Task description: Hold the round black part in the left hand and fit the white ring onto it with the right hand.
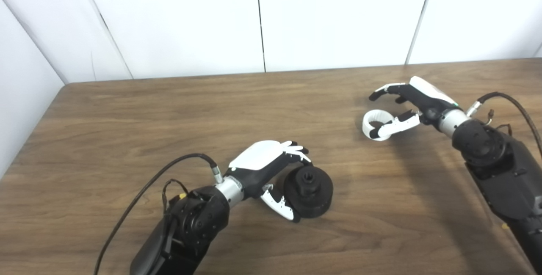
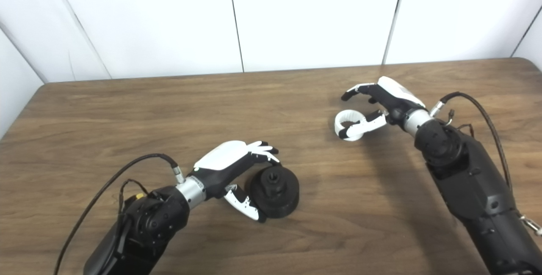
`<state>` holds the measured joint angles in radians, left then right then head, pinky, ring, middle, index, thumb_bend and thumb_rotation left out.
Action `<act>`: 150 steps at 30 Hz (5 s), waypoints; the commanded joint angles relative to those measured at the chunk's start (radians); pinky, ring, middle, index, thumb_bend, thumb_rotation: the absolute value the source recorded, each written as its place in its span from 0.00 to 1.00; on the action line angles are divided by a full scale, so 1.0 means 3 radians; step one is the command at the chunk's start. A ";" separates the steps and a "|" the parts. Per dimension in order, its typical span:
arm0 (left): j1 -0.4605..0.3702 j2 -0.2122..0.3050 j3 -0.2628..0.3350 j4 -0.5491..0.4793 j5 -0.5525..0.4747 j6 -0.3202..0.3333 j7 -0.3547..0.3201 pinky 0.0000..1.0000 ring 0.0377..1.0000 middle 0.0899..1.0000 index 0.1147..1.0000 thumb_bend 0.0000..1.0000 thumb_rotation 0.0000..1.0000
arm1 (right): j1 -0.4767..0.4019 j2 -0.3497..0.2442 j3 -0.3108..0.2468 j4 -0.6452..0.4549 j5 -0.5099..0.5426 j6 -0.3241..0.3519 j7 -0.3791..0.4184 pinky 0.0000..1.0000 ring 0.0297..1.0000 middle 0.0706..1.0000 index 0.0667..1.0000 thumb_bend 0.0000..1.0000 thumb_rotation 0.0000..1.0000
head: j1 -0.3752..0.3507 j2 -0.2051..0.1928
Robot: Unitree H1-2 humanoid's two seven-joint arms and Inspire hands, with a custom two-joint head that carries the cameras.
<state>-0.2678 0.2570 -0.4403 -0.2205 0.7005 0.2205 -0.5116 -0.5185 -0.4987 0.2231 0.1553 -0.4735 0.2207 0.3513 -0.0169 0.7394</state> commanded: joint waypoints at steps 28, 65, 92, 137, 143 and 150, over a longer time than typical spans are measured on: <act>-0.0047 0.0048 0.0049 -0.0031 -0.0016 0.0067 -0.0047 0.86 0.99 0.93 0.68 0.91 0.15 | -0.0158 -0.0130 0.0016 0.0065 -0.0194 -0.0014 0.0066 0.88 0.97 0.90 0.73 0.99 0.33 | -0.0009 0.0030; -0.0035 0.0011 0.0037 -0.0056 0.0018 0.0121 -0.0044 0.88 0.99 0.93 0.68 0.90 0.15 | -0.0107 -0.0054 -0.0032 0.0101 -0.0189 -0.0242 -0.0250 0.82 0.92 0.85 0.57 0.88 0.19 | -0.0008 0.0036; -0.0068 -0.0003 0.0050 0.0030 -0.0033 0.0046 0.0012 0.87 0.99 0.93 0.68 0.91 0.14 | -0.0108 -0.0101 -0.0144 0.0010 -0.0109 -0.0323 -0.0277 0.86 0.93 0.85 0.45 0.53 0.15 | -0.0013 -0.0003; -0.0062 0.0016 0.0054 0.0016 -0.0054 0.0059 -0.0003 0.87 0.99 0.93 0.68 0.90 0.15 | 0.0577 -0.0114 -0.0450 -0.2270 0.0386 0.0632 0.0326 0.88 0.90 0.82 0.45 0.52 0.15 | -0.0002 0.0045; -0.0060 0.0017 0.0060 0.0012 -0.0074 0.0046 -0.0002 0.88 0.99 0.93 0.68 0.90 0.14 | 0.0585 -0.0047 -0.0330 -0.2322 0.0343 0.0672 0.0358 0.87 0.91 0.82 0.45 0.53 0.15 | -0.0003 0.0055; -0.0061 0.0000 0.0053 0.0002 -0.0056 0.0079 -0.0008 0.87 0.99 0.93 0.67 0.91 0.14 | 0.0627 0.0031 -0.0187 -0.2281 0.0343 0.0605 0.0366 0.84 0.90 0.82 0.45 0.52 0.15 | 0.0001 0.0058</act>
<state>-0.2675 0.2508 -0.4293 -0.2124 0.6756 0.2249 -0.5123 -0.3012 -0.4884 0.1699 -0.5112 -0.3651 0.4243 0.4694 -0.0169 0.7547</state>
